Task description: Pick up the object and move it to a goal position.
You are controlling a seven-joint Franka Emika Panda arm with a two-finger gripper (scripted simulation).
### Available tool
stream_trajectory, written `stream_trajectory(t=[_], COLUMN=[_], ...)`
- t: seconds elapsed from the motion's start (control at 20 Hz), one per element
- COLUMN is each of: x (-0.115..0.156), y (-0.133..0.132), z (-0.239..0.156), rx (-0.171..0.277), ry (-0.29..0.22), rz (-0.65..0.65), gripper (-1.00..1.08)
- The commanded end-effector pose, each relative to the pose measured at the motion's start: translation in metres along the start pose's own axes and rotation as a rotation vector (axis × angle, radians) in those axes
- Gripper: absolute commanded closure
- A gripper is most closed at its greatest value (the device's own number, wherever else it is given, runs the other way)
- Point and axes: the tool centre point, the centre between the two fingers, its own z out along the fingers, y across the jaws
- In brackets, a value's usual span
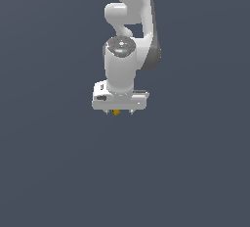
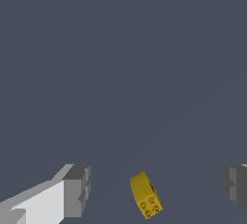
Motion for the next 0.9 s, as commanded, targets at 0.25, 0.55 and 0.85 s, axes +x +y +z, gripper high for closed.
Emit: stream_trajectory(t=[0.25, 0.55, 0.85], x=[0.003, 0.009, 0.006], y=[0.003, 0.007, 0.008], z=[-0.007, -0.018, -0.013], rx=[0.004, 0.009, 0.01], ry=[0.014, 0.033, 0.03], rz=[-0.002, 0.002, -0.015], gripper=[-0.92, -0.92, -0.92])
